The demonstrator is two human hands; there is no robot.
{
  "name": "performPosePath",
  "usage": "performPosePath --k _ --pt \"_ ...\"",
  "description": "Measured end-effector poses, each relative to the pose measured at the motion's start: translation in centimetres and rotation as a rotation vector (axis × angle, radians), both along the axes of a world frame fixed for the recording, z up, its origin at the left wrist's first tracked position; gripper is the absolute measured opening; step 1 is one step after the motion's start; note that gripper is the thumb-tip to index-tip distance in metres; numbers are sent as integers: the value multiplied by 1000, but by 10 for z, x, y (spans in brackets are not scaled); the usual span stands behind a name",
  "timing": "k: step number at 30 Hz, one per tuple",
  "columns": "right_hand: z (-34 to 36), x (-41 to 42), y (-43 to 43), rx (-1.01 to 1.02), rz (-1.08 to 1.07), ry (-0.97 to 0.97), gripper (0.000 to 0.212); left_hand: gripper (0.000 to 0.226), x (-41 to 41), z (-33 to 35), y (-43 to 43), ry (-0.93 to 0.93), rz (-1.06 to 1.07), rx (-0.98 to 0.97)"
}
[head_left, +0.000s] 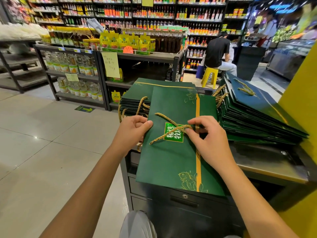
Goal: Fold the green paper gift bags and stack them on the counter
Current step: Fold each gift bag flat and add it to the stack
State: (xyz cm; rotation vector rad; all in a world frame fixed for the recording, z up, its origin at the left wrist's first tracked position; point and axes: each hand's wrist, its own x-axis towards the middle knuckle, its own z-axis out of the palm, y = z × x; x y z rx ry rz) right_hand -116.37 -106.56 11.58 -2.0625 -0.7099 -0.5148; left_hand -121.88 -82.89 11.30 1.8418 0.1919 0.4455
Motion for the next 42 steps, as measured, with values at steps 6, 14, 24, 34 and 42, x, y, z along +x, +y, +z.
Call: performPosePath --k 6,14,24,34,42 --pt "-14 -10 -38 -154 -212 38 36 12 0 -3 0 -34 33 19" --pt "-12 -27 -41 -109 -225 166 52 13 -6 -4 -15 -117 142 46" --pt "36 -31 -37 53 -174 193 64 57 -23 32 -31 -209 -107 -47" --pt "124 9 -83 22 -278 149 69 62 50 117 -73 -182 -194 32" --pt "154 71 -141 -63 -518 227 49 59 146 144 -140 -67 -260 172"
